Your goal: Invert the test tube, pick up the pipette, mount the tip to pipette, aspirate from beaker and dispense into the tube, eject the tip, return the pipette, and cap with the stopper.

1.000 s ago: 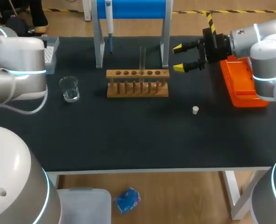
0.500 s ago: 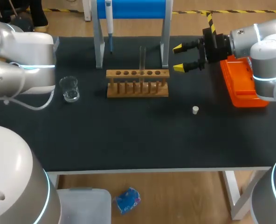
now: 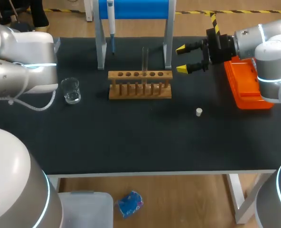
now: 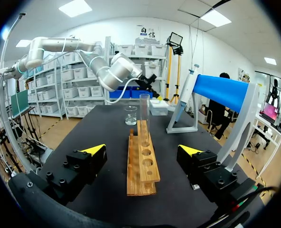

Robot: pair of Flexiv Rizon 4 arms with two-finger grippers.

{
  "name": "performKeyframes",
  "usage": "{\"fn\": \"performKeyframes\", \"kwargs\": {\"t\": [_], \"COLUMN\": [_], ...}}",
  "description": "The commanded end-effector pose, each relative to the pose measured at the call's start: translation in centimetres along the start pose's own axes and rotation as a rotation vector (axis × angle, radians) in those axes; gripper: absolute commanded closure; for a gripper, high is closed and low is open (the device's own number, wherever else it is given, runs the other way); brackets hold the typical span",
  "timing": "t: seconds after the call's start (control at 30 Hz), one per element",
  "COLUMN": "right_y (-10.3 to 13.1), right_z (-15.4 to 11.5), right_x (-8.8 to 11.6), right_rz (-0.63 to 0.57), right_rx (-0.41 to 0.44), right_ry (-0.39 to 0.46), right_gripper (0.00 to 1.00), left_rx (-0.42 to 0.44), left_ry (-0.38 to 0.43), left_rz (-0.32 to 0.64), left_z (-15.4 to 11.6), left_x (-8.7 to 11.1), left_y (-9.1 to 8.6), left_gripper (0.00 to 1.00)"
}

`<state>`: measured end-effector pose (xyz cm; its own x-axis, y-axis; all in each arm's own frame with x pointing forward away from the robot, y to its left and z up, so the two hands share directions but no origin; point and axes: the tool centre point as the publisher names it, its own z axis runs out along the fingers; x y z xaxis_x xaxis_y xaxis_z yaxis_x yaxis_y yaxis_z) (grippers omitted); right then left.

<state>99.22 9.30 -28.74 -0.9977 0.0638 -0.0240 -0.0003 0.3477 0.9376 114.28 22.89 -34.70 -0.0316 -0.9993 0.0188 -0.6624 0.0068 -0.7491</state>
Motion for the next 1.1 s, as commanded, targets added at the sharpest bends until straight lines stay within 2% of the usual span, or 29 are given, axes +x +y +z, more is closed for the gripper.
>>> {"fn": "performKeyframes", "kwargs": {"t": [0.03,0.37,0.4,0.47,0.53,0.57,0.6,1.0,1.1], "right_y": [-0.01,-0.01,-0.01,-0.01,-0.01,-0.01,-0.01,-0.01,-0.01], "right_z": [-0.04,-0.04,-0.04,-0.04,-0.04,-0.04,-0.04,-0.04,-0.04], "right_x": [0.06,0.06,0.06,0.06,0.06,0.06,0.06,0.06,0.06], "right_rz": [-0.001,-0.001,-0.001,-0.001,-0.001,-0.001,-0.001,-0.001,-0.001], "right_rx": [0.001,0.001,0.001,0.001,0.001,0.001,0.001,0.001,0.001], "right_ry": [-0.001,-0.001,-0.001,-0.001,-0.001,-0.001,-0.001,-0.001,-0.001], "right_gripper": [0.0,0.0,0.0,0.0,0.0,0.0,0.0,0.0,0.0], "left_rx": [-0.003,-0.013,-0.014,-0.016,-0.017,-0.018,-0.02,-0.023,-0.024], "left_ry": [-0.015,-0.013,-0.014,-0.017,-0.019,-0.021,-0.023,-0.028,-0.03], "left_rz": [-0.009,-0.004,-0.003,-0.002,-0.001,-0.001,-0.001,0.013,0.014], "left_z": [1.27,1.96,1.96,1.94,1.94,1.97,1.99,2.07,2.1], "left_x": [0.04,0.35,0.36,0.37,0.36,0.34,0.33,0.4,0.42], "left_y": [-0.03,0.14,0.17,0.26,0.31,0.39,0.42,0.39,0.4], "left_gripper": [0.0,0.02,0.13,0.25,0.27,0.43,0.52,0.54,0.58]}}
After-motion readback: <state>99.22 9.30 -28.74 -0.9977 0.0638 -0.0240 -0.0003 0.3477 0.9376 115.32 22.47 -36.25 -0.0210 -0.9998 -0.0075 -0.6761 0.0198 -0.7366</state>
